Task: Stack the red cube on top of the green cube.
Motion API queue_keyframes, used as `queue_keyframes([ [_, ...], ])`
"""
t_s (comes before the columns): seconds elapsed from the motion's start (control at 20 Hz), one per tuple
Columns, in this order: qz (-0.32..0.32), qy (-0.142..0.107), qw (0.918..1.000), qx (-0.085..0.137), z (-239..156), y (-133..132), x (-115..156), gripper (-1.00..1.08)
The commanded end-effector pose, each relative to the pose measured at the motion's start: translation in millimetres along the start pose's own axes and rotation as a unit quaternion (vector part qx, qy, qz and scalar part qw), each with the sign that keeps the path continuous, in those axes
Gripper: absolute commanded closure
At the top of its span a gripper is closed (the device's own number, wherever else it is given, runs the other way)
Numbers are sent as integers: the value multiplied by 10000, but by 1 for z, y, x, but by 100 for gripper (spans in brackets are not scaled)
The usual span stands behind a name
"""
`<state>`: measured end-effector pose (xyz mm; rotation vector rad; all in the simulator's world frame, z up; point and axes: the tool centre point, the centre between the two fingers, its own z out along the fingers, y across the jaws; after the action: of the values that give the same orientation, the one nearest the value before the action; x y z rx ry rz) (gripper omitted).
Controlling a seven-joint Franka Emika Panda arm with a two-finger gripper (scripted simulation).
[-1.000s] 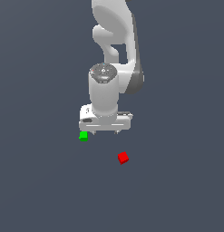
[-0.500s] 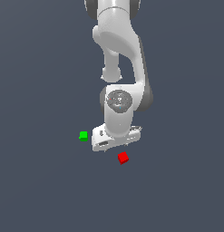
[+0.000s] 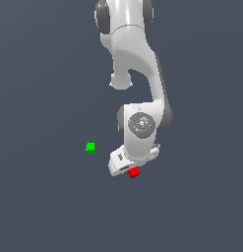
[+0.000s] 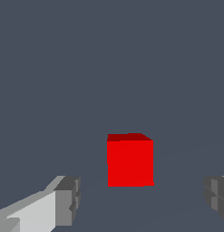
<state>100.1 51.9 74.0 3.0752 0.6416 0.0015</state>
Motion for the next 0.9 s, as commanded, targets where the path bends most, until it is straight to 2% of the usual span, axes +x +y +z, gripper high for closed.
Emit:
queue_keyframes([
  [0.0,-78,-2,10000,2,3,-2,4,-92],
  [0.4,-91,-5,10000,4,10,-3,4,-92],
  [0.85,-107,-5,9999,1,52,-4,3,-92],
])
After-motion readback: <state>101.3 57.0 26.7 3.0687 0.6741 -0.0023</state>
